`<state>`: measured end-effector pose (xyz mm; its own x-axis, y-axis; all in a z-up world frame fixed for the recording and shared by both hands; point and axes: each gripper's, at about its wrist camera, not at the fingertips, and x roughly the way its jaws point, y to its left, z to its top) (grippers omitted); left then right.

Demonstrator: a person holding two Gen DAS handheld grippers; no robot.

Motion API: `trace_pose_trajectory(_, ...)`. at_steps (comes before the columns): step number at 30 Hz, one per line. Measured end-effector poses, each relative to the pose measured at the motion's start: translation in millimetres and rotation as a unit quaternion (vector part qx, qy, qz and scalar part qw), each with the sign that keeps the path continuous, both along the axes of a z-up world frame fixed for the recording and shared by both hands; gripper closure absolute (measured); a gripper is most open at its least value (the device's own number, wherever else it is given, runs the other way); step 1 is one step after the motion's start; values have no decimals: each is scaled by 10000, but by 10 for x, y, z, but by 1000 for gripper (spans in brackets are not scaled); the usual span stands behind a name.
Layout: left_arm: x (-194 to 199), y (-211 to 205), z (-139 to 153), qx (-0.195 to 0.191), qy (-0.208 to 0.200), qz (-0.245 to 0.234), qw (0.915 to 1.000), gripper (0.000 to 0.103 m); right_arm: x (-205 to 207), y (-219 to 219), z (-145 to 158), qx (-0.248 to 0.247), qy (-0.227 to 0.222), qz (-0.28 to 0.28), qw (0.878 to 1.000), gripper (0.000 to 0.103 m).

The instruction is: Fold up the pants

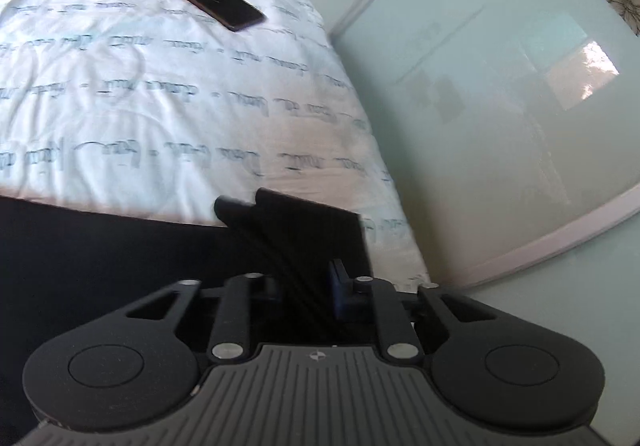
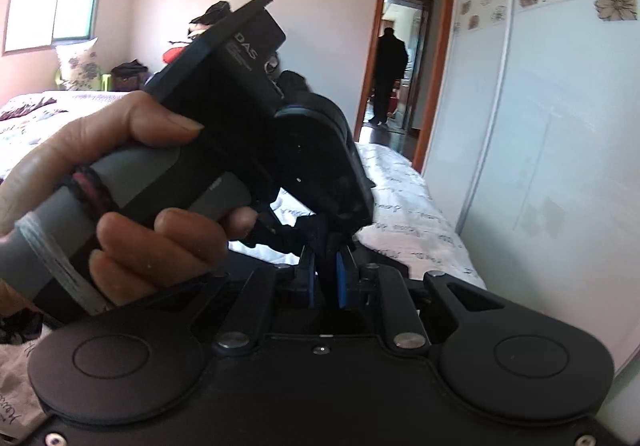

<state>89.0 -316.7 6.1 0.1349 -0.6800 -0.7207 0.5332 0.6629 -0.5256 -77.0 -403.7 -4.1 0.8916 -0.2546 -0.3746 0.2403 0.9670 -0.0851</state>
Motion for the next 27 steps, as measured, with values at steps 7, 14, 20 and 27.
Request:
trace_pose_trajectory(7, -135, 407, 127, 573, -1404, 11, 9884, 94, 106, 182, 17, 453, -71, 616, 9970, 91)
trace_pose_trajectory(14, -9, 1032, 99, 1344, -1949, 486, 9704, 94, 494, 484, -114, 1185, -26, 1581, 9803, 91)
trace_pose_trajectory(20, 282, 1445, -111, 1807, -1628, 1067, 9641, 95, 775, 746, -238, 1247, 226, 2069, 9701, 91)
trace_pose_trajectory(27, 350, 1570, -240, 2027, -1534, 1129, 9605, 71, 871, 880, -309, 1302, 654, 2144, 9658, 88)
